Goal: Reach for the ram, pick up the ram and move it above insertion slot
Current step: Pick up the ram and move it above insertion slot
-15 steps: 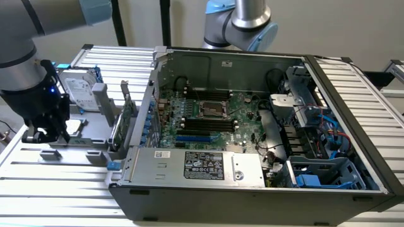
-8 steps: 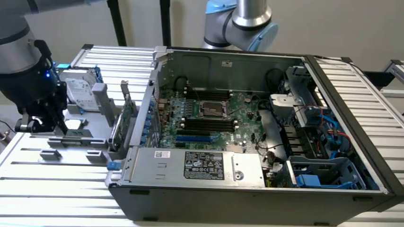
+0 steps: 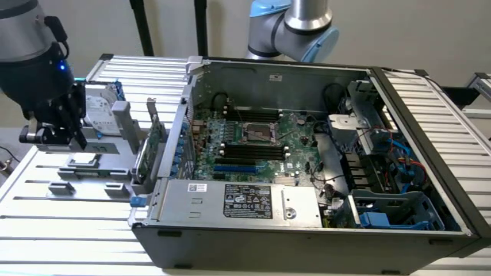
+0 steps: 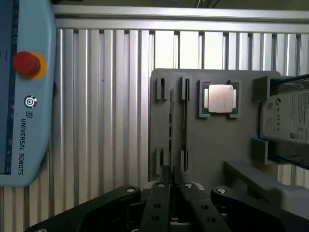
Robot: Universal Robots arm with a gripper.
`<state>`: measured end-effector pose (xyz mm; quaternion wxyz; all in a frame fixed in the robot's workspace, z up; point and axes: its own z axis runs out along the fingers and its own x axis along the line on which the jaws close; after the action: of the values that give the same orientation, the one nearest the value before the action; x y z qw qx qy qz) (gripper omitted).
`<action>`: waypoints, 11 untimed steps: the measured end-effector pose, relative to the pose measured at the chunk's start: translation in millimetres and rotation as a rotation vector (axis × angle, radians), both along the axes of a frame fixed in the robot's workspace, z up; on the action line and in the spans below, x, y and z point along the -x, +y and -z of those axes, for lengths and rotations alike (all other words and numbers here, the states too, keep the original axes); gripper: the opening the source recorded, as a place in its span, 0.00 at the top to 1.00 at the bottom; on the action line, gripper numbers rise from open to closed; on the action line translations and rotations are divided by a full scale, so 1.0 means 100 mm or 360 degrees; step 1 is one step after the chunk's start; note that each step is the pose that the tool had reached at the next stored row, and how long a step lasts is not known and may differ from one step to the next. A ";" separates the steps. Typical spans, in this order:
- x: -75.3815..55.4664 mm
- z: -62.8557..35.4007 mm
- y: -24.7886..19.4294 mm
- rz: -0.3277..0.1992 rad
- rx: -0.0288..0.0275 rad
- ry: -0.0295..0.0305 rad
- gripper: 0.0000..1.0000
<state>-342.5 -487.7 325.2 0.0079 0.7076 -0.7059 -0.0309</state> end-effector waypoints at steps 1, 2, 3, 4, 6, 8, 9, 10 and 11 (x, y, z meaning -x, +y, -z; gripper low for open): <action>-0.03 -0.046 0.000 -0.0002 -0.00025 0.00001 0.87; -0.06 -0.090 0.000 -0.0004 -0.00051 0.00001 0.87; -0.10 -0.135 0.000 -0.0005 -0.00077 0.00001 0.87; -0.13 -0.180 0.000 -0.0007 -0.00100 0.00004 0.87; -0.20 -0.269 0.000 -0.0011 -0.00154 0.00002 0.87; -0.26 -0.364 0.000 -0.0014 -0.00208 0.00003 0.87; -0.30 -0.409 0.000 -0.0016 -0.00231 0.00005 0.87; -0.33 -0.453 0.000 -0.0018 -0.00258 0.00004 0.87; -0.36 -0.500 0.000 -0.0020 -0.00285 0.00006 0.87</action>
<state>-306.0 -487.7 375.2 0.0019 0.7120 -0.7012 -0.0373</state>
